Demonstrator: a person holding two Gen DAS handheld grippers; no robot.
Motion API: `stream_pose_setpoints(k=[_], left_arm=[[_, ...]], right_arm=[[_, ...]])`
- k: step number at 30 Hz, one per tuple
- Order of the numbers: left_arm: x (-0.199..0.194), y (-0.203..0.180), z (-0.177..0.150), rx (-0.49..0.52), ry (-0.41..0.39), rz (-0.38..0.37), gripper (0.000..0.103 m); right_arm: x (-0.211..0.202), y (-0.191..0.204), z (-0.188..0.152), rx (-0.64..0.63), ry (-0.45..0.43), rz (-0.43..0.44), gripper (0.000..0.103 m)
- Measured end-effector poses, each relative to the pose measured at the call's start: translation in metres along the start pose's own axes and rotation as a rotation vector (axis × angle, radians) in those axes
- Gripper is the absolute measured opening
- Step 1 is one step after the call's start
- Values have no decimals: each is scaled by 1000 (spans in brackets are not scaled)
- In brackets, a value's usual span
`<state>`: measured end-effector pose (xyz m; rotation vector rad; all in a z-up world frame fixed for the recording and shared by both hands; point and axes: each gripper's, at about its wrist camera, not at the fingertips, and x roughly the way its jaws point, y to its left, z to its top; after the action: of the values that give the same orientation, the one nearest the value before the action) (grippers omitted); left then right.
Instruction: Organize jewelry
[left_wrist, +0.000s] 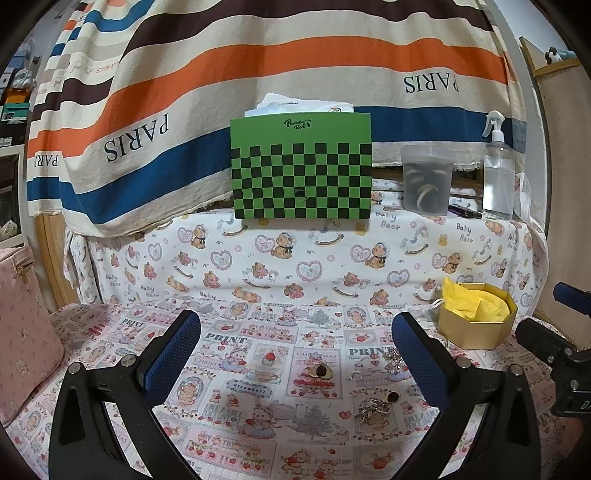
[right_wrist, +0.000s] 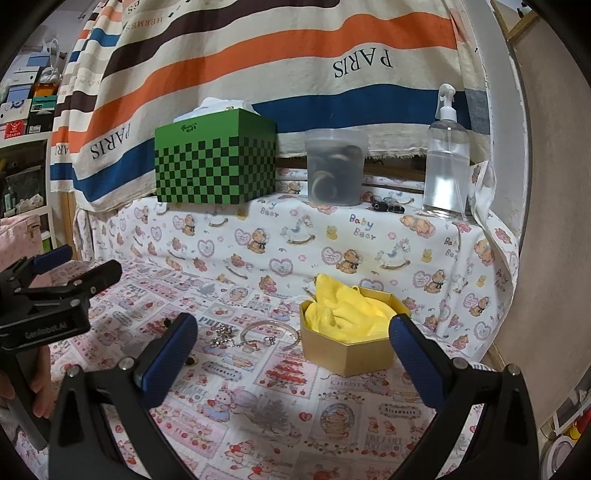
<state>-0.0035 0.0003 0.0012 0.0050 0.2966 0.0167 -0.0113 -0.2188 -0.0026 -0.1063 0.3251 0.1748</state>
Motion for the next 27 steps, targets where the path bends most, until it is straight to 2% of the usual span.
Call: stream_pose_setpoints(k=[4, 27], left_arm=[[1, -1, 0, 4, 1, -7, 103], [-1, -2, -1, -6, -1, -4, 103]], right_arm=[[0, 1, 0, -8, -1, -23, 103], [-5, 2, -1, -10, -26, -34, 103]])
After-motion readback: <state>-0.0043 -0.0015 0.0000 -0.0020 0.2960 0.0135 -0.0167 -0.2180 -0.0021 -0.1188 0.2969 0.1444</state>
